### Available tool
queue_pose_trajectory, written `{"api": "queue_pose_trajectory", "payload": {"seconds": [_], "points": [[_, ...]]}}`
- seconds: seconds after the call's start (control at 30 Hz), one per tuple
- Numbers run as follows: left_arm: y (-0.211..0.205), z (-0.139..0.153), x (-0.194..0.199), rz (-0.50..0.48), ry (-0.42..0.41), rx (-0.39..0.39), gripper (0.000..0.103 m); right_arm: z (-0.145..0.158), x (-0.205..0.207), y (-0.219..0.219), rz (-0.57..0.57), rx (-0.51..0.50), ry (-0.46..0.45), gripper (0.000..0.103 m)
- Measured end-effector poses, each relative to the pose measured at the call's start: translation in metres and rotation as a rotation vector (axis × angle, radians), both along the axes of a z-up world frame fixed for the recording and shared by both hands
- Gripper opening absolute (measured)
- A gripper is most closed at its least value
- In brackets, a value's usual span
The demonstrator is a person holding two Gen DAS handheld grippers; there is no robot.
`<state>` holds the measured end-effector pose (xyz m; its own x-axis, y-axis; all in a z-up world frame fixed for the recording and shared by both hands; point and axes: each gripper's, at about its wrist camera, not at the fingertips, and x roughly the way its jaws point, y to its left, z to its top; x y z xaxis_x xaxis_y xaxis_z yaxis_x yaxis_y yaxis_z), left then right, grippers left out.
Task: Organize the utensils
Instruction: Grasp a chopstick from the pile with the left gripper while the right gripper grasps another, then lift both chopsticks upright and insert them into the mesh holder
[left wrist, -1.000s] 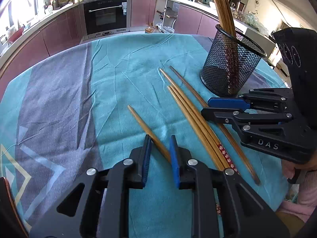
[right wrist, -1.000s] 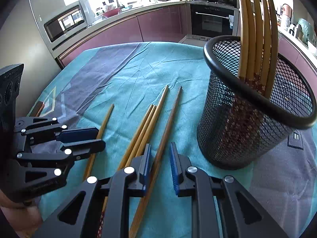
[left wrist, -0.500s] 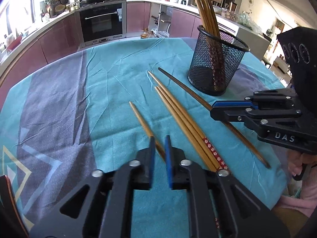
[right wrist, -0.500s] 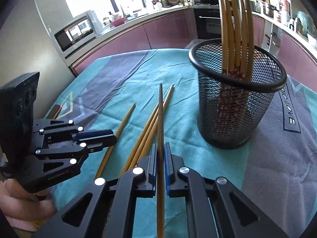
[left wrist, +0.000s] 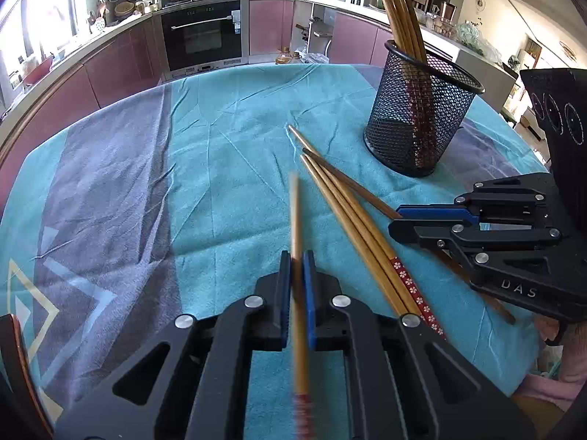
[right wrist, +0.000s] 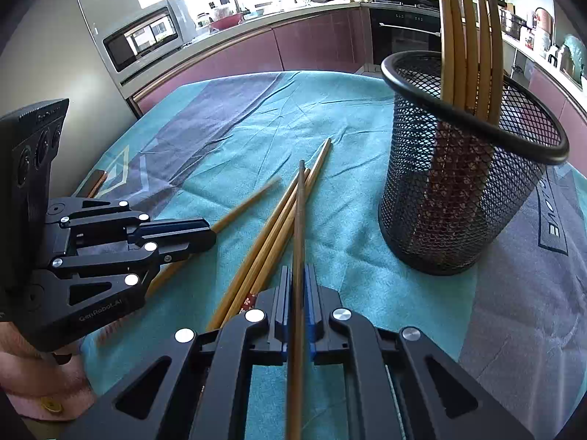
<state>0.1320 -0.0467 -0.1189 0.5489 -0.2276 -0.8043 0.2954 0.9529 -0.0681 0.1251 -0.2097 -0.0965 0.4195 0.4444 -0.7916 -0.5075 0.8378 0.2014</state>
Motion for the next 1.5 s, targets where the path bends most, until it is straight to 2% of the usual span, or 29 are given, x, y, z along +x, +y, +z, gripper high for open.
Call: {"api": "queue_pose_trajectory", "payload": {"seconds": [0.23,0.53,0.73,1.3,1.5], "points": [[0.006,0.023,-0.006,-0.015,-0.05,-0.044,0.007,0.022,-0.015,-0.014,0.001,0.065,-0.074,0.006],[0.012,0.088,-0.02,-0.128,-0.151,-0.19,0.007,0.072,-0.036,-0.042,-0.032,0.166,-0.232,0.006],[0.011,0.127,-0.03,-0.199,-0.229,-0.249,0.007,0.098,-0.039,-0.06,-0.071,0.215,-0.311,0.006],[-0.012,0.207,0.004,-0.211,-0.409,-0.342,0.007,0.176,-0.018,-0.091,-0.13,0.245,-0.487,0.006],[-0.033,0.221,0.015,-0.213,-0.46,-0.328,0.007,0.182,-0.006,-0.099,-0.165,0.232,-0.514,0.006]]}}
